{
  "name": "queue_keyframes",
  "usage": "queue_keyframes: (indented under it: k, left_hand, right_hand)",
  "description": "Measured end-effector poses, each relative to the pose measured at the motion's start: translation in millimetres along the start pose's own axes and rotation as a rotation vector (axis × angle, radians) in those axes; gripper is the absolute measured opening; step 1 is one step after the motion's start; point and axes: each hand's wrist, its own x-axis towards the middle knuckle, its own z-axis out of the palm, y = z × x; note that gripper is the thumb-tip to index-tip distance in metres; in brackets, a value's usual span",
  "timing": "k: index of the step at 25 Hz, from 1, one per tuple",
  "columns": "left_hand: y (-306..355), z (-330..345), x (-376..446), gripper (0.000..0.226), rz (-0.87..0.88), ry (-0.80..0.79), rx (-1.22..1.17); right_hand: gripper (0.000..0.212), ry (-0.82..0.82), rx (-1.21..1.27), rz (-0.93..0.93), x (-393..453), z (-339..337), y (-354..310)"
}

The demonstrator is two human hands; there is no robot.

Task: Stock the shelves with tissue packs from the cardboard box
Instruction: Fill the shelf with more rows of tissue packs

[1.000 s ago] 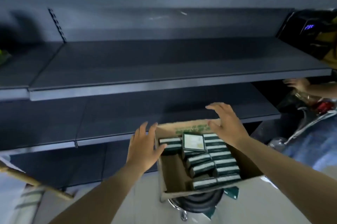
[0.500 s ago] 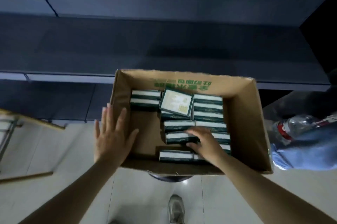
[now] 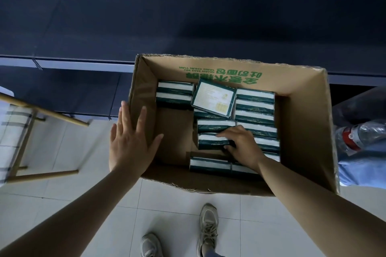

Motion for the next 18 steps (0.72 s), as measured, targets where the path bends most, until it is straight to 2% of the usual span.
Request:
queue_keyframes:
  k: [3, 8, 14, 18]
  left_hand:
    - [-0.1, 0.6, 0.2, 0.077, 0.004, -0.003, 0.011]
    - [-0.7, -1.5, -1.1, 0.081, -0.005, -0.025, 0.037]
    - [5.4, -16.1, -2.7, 0.091, -0.018, -0.059, -0.057]
    - [22.5, -68.8, 9.6, 0.097, 0.033, -0.065, -0.102]
  right_hand:
    - [0.042, 0.000, 0.090, 0.036, 1.2, 0.0, -1.2]
    - [0.036, 0.017, 0.337, 0.211, -1.0, -7.9, -13.2]
    - [0.031, 0.144, 0.457, 0.196, -9.8, -49.2, -50.6]
    - [0.028, 0.205, 0.466, 0.072, -8.4, -107.2, -96.8]
